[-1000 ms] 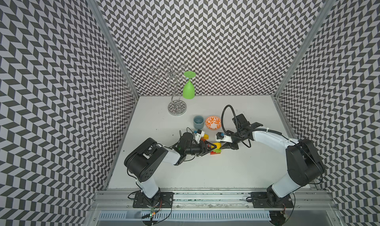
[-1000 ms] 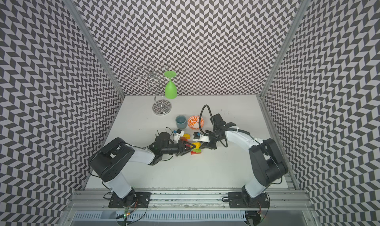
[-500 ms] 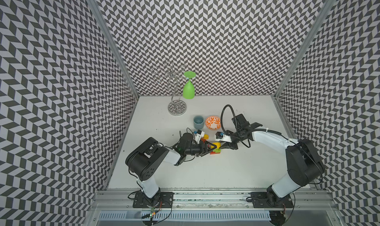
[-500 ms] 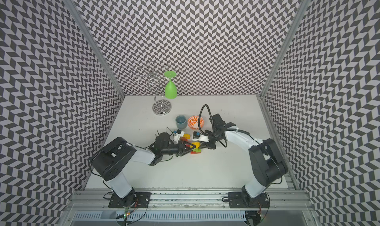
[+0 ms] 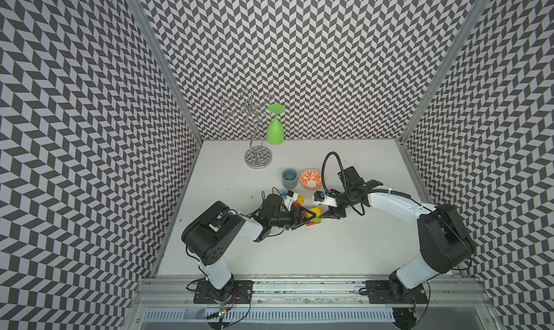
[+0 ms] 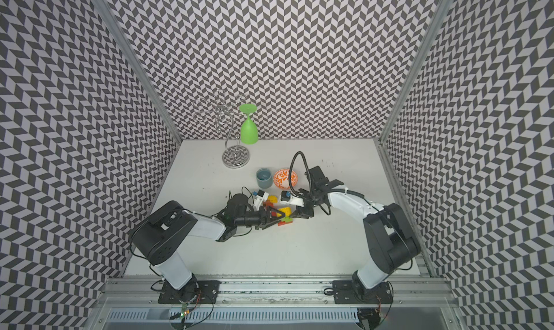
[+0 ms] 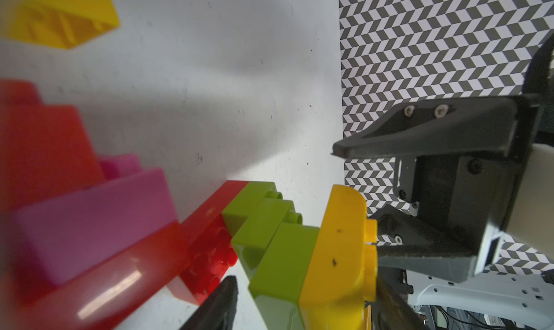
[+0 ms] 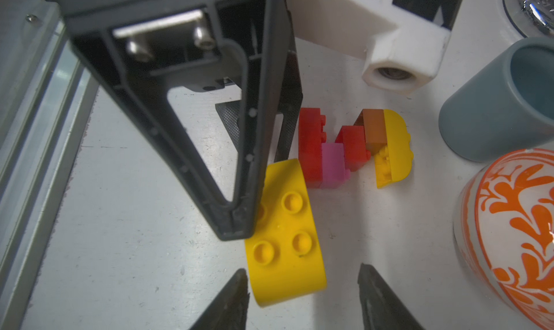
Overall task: Assemble the letter s with lego
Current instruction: Assemble the lego brick with the lego brick.
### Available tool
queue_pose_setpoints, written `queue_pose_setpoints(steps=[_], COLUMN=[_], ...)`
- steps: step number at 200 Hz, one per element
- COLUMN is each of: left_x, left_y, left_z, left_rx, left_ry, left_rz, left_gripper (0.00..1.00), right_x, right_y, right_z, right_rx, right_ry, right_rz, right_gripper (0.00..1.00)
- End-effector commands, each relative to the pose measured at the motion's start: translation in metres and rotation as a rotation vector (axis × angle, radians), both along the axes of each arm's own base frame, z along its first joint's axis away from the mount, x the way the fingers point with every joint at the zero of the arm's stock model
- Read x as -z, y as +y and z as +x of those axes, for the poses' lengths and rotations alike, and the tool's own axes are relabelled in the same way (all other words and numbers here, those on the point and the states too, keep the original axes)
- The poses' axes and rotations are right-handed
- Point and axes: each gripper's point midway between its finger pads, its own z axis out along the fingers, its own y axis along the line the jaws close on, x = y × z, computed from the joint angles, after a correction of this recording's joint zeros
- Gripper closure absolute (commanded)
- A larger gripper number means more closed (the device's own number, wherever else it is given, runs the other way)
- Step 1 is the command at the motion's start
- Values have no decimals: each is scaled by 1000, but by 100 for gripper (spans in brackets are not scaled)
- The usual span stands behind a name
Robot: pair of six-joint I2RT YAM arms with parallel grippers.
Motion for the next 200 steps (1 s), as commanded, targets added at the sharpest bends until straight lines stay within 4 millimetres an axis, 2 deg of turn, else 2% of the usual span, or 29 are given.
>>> queue_pose_setpoints(steps=[1, 26, 58, 94, 139, 159, 180, 200], left_x=[0, -6, -18, -35, -66, -78, -88, -93], left_y=[2, 5, 10, 27, 74, 98, 119, 136], left_z=[-2, 0, -1, -1, 20, 32, 45, 55], left_rx=[0, -6, 4, -9, -96, -141, -180, -210], left_ry=[-12, -28, -73, -126, -207, -232, -250, -261], left_rz=[32, 41, 63, 98, 146, 157, 160, 162], left_gripper=[24, 20, 17, 16, 15, 15, 15, 15], right_x=[-11, -8, -10, -13, -12, -28, -47, -56], right_y=[2, -1, -5, -6, -2, -1, 6, 12], right_z=[0, -6, -11, -17, -19, -16, -21, -29], right_rx=[5, 19, 77, 170, 290, 352, 393, 434], right_ry=[-44, -44, -41, 1, 50, 52, 56, 39], right_rz=[27, 34, 68, 129, 242, 304, 417, 503], right_gripper=[30, 23, 21, 21, 21, 20, 20, 20])
